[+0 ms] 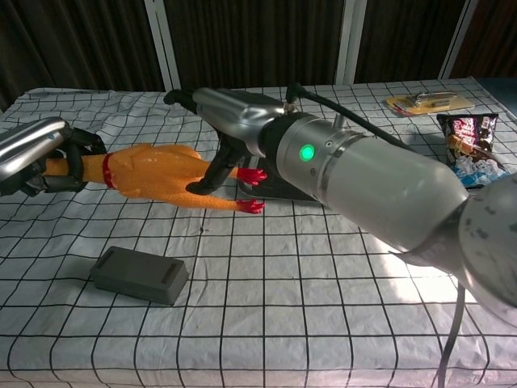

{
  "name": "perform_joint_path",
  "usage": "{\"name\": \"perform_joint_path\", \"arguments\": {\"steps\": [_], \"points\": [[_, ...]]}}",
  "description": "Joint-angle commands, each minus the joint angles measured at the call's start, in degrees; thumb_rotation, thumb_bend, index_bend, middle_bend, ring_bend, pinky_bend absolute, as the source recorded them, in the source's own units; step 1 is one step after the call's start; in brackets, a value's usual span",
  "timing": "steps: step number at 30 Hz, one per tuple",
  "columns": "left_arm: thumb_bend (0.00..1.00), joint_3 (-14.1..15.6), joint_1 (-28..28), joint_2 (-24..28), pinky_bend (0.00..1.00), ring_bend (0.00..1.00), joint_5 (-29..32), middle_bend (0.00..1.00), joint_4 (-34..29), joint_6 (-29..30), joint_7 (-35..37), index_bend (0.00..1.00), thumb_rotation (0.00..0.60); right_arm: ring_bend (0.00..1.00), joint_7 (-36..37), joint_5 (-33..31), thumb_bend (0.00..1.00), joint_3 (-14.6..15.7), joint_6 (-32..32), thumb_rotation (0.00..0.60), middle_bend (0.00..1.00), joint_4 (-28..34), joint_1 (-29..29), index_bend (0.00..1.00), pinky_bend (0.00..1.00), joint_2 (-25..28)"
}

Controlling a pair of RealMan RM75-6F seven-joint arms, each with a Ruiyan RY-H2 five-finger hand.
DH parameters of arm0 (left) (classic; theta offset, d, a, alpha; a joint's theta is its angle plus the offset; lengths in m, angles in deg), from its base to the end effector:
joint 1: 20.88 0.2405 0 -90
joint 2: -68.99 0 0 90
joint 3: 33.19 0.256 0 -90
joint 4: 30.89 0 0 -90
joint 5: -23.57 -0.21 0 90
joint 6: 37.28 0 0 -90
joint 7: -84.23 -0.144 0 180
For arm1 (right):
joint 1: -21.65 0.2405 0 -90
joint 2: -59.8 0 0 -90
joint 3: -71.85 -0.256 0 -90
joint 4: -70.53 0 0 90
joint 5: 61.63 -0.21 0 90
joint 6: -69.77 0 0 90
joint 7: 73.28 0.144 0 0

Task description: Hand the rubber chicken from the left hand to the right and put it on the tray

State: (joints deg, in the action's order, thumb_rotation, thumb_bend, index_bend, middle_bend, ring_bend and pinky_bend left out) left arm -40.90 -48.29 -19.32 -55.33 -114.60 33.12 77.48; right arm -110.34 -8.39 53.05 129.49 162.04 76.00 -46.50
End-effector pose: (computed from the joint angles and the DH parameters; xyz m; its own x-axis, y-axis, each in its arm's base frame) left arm -0.2050 0.2933 0.0160 0.2637 0.1137 0.9579 0.9333 -0.2809 -0.2236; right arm 0.0093 -0.3062 -0.0778 0.3248 -0.2721 0.9058 -0.8424 -0.5185 0.1464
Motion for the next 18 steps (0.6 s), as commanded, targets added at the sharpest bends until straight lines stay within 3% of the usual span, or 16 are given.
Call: {"name": "perform_joint_path", "arguments": {"steps": [1,4,5,7,9,11,14,18], "points": [[0.82,0.1,0.01,0.04,0.8,0.49,-0.32,0.74,-0.34,0.25,-0.14,0.63,0.6,0.0,-0.06,-0.54,0.15,0.3,0.06,0.6,0.0,-0.56,0.3,0.0,0.0,-0.42],[0.83,-0.03,-0.04,0.04,0.8,0.49,-0.12,0.74,-0.46,0.13,-0.1,0.63,0.6,0.0,-0.3,-1.32,0.15,0.31,0.97,0.6,0.02,-1.31,0.57,0.02,0.01,-1.63],[0.83,-0.04,-0.03,0.05,0.8,0.49,-0.1,0.74,-0.48,0.13,-0.08,0.63,0.6,0.06,-0.29,-1.13,0.16,0.23,1.6,0.6,0.09,-1.69,0.64,0.13,0.1,-2.16],[0.83,0.01,0.04,0.14,0.8,0.49,-0.23,0.74,-0.63,0.29,-0.06,0.63,0.6,0.24,0.45,-0.54,0.2,0.17,2.53,0.6,0.28,-2.49,0.66,0.41,0.37,-3.3],[0.83,0.06,0.14,0.3,0.8,0.49,-0.39,0.74,-0.86,0.5,0.0,0.63,0.6,0.54,0.94,1.34,0.33,0.11,4.49,0.6,0.55,-3.97,0.68,0.75,0.75,-4.69],[0.83,0.11,0.25,0.57,0.8,0.49,-0.55,0.74,-1.22,0.69,0.12,0.63,0.6,0.7,2.05,3.4,0.44,0.07,6.43,0.6,0.71,-5.43,0.53,0.92,0.91,-6.22],[0.83,0.14,0.35,0.88,0.8,0.49,-0.64,0.74,-1.65,0.76,0.35,0.63,0.6,0.83,3.91,6.48,0.55,0.07,8.65,0.6,0.83,-7.44,0.3,1.0,1.0,-8.0],[0.83,0.14,0.36,1.06,0.8,0.49,-0.56,0.74,-1.92,0.63,0.49,0.63,0.6,0.85,5.13,8.8,0.58,0.07,9.61,0.6,0.86,-8.46,0.11,1.0,1.0,-8.82]]}}
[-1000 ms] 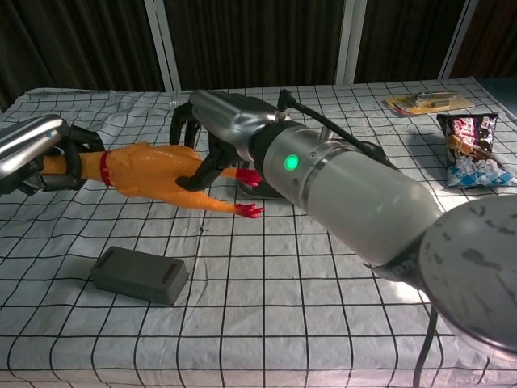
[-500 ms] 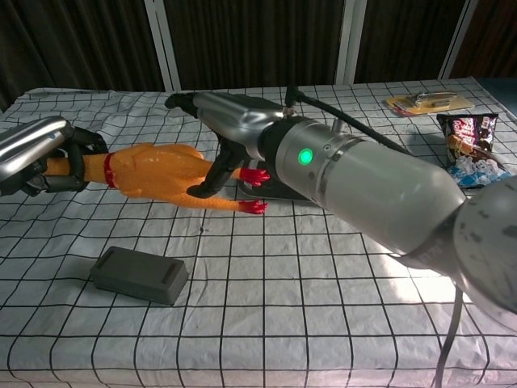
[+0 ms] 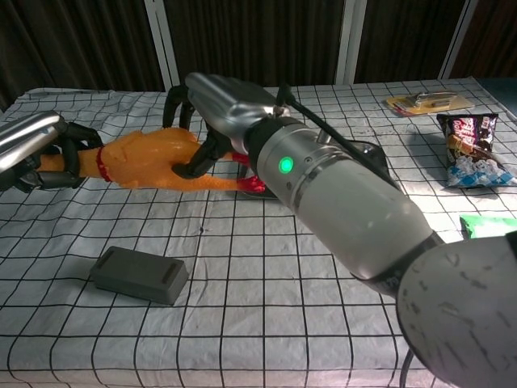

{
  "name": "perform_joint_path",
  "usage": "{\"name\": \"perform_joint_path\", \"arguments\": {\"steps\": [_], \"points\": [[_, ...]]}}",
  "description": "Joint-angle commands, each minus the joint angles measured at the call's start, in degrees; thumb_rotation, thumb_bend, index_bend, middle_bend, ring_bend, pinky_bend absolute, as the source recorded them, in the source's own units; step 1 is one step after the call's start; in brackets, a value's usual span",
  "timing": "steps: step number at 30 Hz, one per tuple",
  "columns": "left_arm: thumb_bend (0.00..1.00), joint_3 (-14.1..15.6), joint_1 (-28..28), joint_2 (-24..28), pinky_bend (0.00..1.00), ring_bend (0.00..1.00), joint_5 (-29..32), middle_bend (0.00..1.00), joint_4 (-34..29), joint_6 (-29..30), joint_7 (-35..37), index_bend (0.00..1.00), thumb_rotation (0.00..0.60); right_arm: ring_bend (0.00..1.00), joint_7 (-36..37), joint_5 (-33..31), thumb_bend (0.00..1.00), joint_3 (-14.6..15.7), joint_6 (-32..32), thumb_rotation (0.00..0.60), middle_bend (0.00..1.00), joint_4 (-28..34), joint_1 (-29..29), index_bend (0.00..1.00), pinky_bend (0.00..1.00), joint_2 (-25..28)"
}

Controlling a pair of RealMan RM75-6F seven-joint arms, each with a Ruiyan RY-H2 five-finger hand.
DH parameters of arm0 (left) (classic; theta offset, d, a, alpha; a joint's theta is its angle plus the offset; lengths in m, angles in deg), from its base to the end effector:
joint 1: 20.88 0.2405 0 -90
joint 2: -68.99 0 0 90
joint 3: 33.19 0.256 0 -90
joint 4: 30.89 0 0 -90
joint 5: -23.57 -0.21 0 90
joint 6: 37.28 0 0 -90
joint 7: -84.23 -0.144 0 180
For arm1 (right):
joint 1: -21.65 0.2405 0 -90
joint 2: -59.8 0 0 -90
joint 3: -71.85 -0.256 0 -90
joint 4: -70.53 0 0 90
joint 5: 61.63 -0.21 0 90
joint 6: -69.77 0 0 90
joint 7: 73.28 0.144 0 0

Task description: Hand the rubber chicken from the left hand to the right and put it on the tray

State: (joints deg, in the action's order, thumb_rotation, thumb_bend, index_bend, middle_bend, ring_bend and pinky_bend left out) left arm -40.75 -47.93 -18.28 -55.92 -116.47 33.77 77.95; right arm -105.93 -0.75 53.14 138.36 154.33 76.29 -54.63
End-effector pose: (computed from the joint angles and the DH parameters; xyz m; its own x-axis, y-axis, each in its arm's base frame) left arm -0.2017 0.2896 0.0208 0.2450 0.1125 0.9630 0.9355 -0.2883 -0.2043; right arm 0.0215 -0.3022 -0.0887 0.2190 -0.1478 0.9645 -0.8599 -0.4963 0.1192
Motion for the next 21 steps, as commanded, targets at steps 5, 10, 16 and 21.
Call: {"name": "perform_joint_path", "arguments": {"steps": [5,10,16,21], "points": [[0.83,-0.21,-0.01,0.02,0.8,0.49,0.39,0.74,-0.02,-0.13,0.01,0.64,0.6,0.76,0.01,0.46,0.57,0.0,0.4,0.6,0.82,0.01,-0.95,0.93,0.94,-0.62],[0.83,-0.63,-0.19,-0.11,0.8,0.49,1.17,0.74,0.47,-0.62,0.14,0.63,0.6,0.02,-2.7,-6.47,0.3,0.72,-7.51,0.6,0.04,5.14,-0.86,0.02,0.1,4.23],[0.83,-1.15,-0.38,0.21,0.8,0.49,1.95,0.74,0.86,-1.18,0.66,0.63,0.6,0.0,-1.96,-6.27,0.18,0.49,-8.56,0.6,0.0,7.01,-0.59,0.0,0.0,6.51],[0.83,-1.53,-0.36,1.02,0.8,0.49,2.15,0.74,0.06,-1.11,1.22,0.63,0.6,0.0,-1.36,-5.5,0.18,0.49,-7.71,0.6,0.0,7.32,-0.6,0.0,0.0,6.62]]}}
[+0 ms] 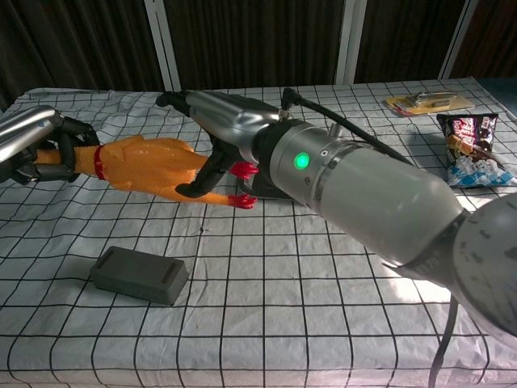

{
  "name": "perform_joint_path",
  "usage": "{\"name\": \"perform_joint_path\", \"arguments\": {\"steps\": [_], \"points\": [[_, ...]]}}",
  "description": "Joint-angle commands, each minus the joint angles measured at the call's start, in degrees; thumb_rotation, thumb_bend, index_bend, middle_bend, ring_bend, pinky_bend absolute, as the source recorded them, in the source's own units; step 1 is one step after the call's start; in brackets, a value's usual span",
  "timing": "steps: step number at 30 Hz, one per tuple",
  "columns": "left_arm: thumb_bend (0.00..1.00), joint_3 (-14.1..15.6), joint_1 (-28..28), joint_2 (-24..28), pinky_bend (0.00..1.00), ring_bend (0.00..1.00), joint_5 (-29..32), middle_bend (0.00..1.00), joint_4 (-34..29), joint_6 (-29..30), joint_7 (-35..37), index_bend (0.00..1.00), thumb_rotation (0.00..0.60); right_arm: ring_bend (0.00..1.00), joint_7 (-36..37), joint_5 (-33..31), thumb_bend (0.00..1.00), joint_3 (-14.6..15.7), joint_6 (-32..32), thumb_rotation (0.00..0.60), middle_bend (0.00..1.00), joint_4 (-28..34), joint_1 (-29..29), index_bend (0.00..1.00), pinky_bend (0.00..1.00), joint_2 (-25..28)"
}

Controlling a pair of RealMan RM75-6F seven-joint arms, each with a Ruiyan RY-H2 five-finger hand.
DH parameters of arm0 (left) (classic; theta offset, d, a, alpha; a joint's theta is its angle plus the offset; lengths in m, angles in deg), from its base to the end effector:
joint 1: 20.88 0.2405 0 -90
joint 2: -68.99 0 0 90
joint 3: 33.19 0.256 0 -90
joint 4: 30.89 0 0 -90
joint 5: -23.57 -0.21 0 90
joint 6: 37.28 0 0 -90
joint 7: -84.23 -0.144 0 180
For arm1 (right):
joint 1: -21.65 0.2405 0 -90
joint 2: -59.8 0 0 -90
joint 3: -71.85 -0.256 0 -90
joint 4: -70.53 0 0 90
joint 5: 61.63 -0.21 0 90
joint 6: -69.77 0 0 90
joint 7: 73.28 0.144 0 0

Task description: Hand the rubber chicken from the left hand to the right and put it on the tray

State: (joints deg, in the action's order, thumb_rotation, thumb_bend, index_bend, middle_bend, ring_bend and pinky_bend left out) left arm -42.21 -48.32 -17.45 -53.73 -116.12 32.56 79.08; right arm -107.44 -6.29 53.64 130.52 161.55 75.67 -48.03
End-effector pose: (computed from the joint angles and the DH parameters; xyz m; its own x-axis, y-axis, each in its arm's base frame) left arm -0.2064 0.2992 0.0276 0.2274 0.1121 0.9673 0.9479 -0.2529 -0.1935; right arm 0.0126 -0.2995 -0.0821 0.2793 -0.2831 0.9175 -0.8485 -0.5201 0.0978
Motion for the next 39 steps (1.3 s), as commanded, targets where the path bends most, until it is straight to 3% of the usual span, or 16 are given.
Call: {"name": "perform_joint_path", "arguments": {"steps": [1,7,10,12,14,15,17,25,28,29,31,33,34,36,39], "points": [[0.83,0.02,0.06,0.32,0.8,0.49,-0.2,0.74,-0.62,0.19,0.12,0.63,0.6,0.0,0.18,0.01,0.18,0.0,0.24,0.6,0.0,0.02,0.07,0.0,0.0,-0.07],[0.83,0.42,0.02,0.26,0.8,0.49,-0.72,0.74,-1.67,0.21,0.14,0.63,0.6,0.0,0.13,-1.11,0.18,0.29,-0.03,0.6,0.0,-1.93,0.79,0.0,0.0,-2.02],[0.83,0.54,0.1,0.35,0.8,0.49,-1.07,0.74,-1.98,0.53,0.11,0.63,0.6,0.07,0.42,0.08,0.18,0.51,0.83,0.6,0.19,-3.23,1.05,0.06,0.07,-3.36],[0.83,0.64,0.21,0.49,0.8,0.49,-1.36,0.74,-2.26,0.85,0.11,0.63,0.6,0.3,1.06,2.27,0.23,0.73,2.71,0.6,0.49,-4.71,0.94,0.35,0.32,-4.79],[0.83,0.76,0.33,0.67,0.8,0.49,-1.56,0.74,-2.52,1.05,0.13,0.63,0.6,0.52,2.24,5.06,0.33,0.77,5.26,0.6,0.71,-6.55,0.67,0.66,0.57,-6.6],[0.83,0.82,0.36,0.71,0.8,0.49,-1.61,0.74,-2.59,1.07,0.16,0.63,0.6,0.61,2.84,5.95,0.39,0.68,6.36,0.6,0.81,-7.35,0.48,0.8,0.69,-7.5],[0.83,0.93,0.4,0.7,0.8,0.49,-1.64,0.74,-2.65,1.01,0.31,0.63,0.6,0.7,4.04,7.17,0.45,0.72,7.23,0.6,0.89,-8.35,0.19,0.91,0.8,-8.71],[0.83,0.86,0.59,0.47,0.79,0.48,-1.7,0.73,-2.21,1.44,0.77,0.63,0.6,0.72,5.02,8.64,0.48,0.02,7.5,0.6,0.91,-8.32,-0.68,1.0,0.84,-8.97],[0.8,0.7,0.62,0.16,0.7,0.46,-2.2,0.7,-1.79,1.87,2.14,0.61,0.6,0.72,4.87,8.68,0.49,-0.17,7.33,0.6,0.91,-7.96,-1.0,1.0,0.84,-8.59],[0.75,0.74,0.58,-0.01,0.62,0.44,-2.92,0.67,-1.15,2.22,2.99,0.58,0.6,0.72,4.8,8.82,0.49,-0.26,7.34,0.6,0.91,-7.84,-1.11,1.0,0.84,-8.4],[0.62,1.21,0.4,0.15,0.46,0.35,-3.97,0.52,0.2,2.03,4.04,0.39,0.6,0.72,4.74,9.01,0.49,-0.41,7.4,0.6,0.91,-7.49,-1.35,1.0,0.84,-8.01],[0.44,1.64,0.01,1.02,0.27,0.15,-4.55,0.2,1.05,0.95,5.25,0.08,0.6,0.72,4.63,9.08,0.48,-0.67,7.52,0.6,0.91,-6.89,-1.68,1.0,0.85,-7.45],[0.41,1.56,-0.06,1.26,0.21,0.09,-4.5,0.11,1.29,0.78,5.71,0.02,0.6,0.72,4.54,9.08,0.49,-0.76,7.56,0.6,0.91,-6.57,-1.84,1.0,0.85,-7.13],[0.35,1.28,-0.12,1.75,0.1,0.0,-4.91,0.0,1.55,0.99,7.65,0.0,0.6,0.72,4.23,8.96,0.48,-0.94,7.78,0.6,0.91,-5.67,-2.33,1.0,0.85,-6.29],[0.3,1.19,-0.1,1.84,0.04,0.0,-5.18,0.0,1.67,1.28,8.45,0.0,0.6,0.72,4.02,8.78,0.48,-0.98,7.89,0.6,0.91,-5.34,-2.53,1.0,0.85,-6.04]]}}
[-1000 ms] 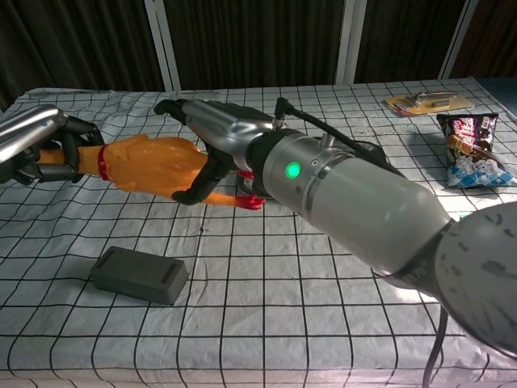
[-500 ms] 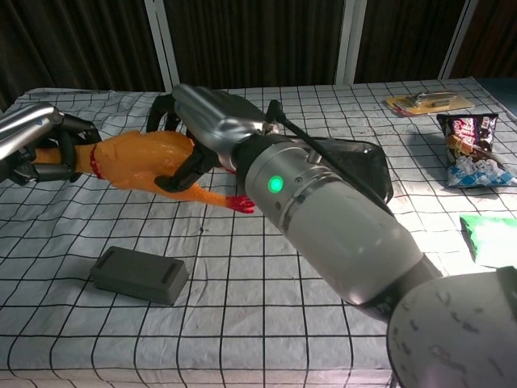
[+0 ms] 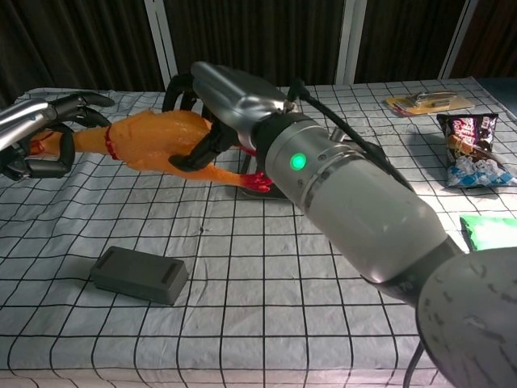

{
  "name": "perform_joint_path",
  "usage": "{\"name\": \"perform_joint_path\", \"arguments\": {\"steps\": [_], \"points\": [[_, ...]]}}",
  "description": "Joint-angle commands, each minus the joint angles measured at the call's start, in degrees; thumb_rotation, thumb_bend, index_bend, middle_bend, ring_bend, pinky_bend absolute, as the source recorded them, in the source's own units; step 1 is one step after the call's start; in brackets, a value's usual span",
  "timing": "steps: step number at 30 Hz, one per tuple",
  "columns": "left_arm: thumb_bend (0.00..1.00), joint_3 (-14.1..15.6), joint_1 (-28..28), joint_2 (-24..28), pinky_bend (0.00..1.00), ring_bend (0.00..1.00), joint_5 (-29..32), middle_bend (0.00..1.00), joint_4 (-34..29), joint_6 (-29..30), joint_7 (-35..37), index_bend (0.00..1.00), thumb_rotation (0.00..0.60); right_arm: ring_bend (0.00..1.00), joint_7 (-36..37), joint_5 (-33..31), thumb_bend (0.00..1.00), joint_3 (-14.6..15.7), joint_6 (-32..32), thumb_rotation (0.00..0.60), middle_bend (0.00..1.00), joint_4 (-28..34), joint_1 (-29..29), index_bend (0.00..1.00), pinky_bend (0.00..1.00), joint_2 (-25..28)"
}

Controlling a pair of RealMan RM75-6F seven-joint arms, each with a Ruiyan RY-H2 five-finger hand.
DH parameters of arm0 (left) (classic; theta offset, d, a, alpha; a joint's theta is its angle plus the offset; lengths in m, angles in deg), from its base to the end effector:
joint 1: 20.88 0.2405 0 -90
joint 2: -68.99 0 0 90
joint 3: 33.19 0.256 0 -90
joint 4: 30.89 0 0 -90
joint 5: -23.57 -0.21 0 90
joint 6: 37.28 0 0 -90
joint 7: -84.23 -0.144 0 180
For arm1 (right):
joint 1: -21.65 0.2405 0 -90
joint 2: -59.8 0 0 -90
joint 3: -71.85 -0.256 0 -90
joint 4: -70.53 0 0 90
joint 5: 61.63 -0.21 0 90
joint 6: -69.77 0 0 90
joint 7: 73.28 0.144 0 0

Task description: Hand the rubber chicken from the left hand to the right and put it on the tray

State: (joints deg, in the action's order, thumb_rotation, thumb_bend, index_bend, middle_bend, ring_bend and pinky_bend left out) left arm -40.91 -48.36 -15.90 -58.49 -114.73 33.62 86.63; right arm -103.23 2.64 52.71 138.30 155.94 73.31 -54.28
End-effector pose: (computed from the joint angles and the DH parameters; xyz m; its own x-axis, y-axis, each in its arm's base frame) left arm -0.2082 0.2972 0.0351 0.1777 0.1193 0.9768 0.9413 -0.3102 -0.1333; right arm 0.0173 -0.2979 -0.0819 0.1568 -0.1553 0.9753 -0.8675 -0.4936 0.0609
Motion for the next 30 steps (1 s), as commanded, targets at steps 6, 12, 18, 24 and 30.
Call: {"name": "perform_joint_path", "arguments": {"steps": [6,12,18,24,30], "points": [[0.22,0.81,0.76,2.16,0.0,0.0,-6.03,0.0,2.51,4.98,5.34,0.0,0.6,0.72,-3.18,-1.2,0.49,0.19,2.29,0.6,0.91,3.6,-2.59,1.0,0.85,3.8],[0.21,2.96,5.28,6.28,0.0,0.0,-6.83,0.0,4.48,10.2,1.86,0.0,0.6,0.72,-2.53,-2.33,0.48,-0.27,3.36,0.6,0.91,2.12,-6.52,1.0,0.85,11.83],[0.22,4.09,7.59,7.57,0.0,0.0,-5.57,0.0,6.87,10.58,4.69,0.0,0.6,0.72,3.45,-4.12,0.48,0.17,-1.02,0.6,0.91,-6.1,-8.25,1.0,0.84,14.93],[0.22,4.34,8.46,7.69,0.0,0.0,-4.96,0.0,8.82,10.24,6.64,0.0,0.6,0.72,11.9,-0.21,0.48,2.94,-2.3,0.6,0.91,-15.51,-10.2,1.0,0.84,14.9],[0.24,3.57,8.05,5.72,0.0,0.0,-5.48,0.0,12.13,11.01,4.45,0.0,0.6,0.68,19.21,3.31,0.48,4.18,-2.99,0.6,0.91,-25.07,-9.83,0.94,0.81,9.96]]}}
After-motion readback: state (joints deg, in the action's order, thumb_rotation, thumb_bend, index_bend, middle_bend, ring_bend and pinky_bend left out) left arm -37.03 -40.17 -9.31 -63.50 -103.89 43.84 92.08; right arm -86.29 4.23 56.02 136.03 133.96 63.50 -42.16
